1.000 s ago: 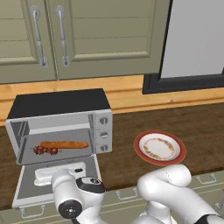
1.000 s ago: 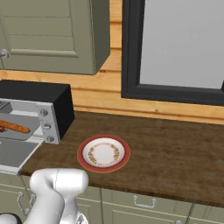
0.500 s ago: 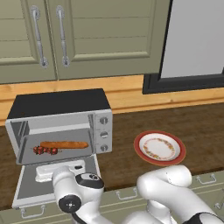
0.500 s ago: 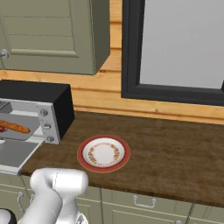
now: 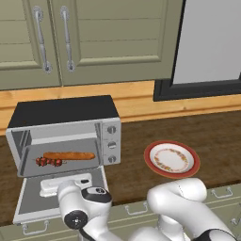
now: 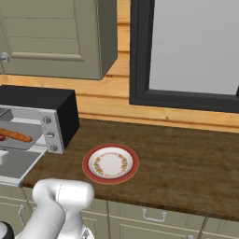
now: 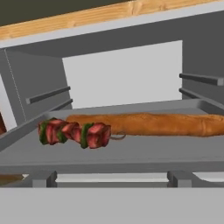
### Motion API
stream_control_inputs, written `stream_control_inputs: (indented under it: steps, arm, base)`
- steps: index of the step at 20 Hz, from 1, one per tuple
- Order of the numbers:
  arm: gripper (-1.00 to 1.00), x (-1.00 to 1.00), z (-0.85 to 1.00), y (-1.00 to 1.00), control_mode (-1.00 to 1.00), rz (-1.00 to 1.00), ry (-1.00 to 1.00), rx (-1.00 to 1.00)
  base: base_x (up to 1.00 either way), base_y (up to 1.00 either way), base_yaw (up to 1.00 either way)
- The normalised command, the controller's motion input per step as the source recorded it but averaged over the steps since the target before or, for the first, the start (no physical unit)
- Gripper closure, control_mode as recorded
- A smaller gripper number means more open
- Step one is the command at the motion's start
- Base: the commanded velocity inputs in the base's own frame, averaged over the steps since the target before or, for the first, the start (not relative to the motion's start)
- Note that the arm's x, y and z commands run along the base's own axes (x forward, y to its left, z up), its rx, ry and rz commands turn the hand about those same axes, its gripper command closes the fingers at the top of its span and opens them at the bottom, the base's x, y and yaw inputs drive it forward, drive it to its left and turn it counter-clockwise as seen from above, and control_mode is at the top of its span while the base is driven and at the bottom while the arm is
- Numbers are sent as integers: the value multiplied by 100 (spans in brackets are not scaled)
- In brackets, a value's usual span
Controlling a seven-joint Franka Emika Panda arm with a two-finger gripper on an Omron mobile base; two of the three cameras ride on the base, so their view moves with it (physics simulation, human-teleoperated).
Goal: Pick up the kebab skewer and baguette bread, and place them inside the toaster oven. Close the toaster oven door and start by setting the timer.
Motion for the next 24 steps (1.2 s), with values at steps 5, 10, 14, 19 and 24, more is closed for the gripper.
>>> stream_control_inputs:
  steps: [5,10,14,19,24]
  arm:
    - [-100,12,-6,-1,-100,0,0,0]
    - [-100,14,-3,-1,-100,0,0,0]
    - [-100,14,-1,-2,-100,0,0,0]
    - [-100,6,-3,-6,-100,0,0,0]
    - [-100,11,-1,-1,-100,0,0,0]
  base:
    - [0,0,0]
    - [0,0,0]
    - [0,0,0]
    - [0,0,0]
    - [0,0,0]
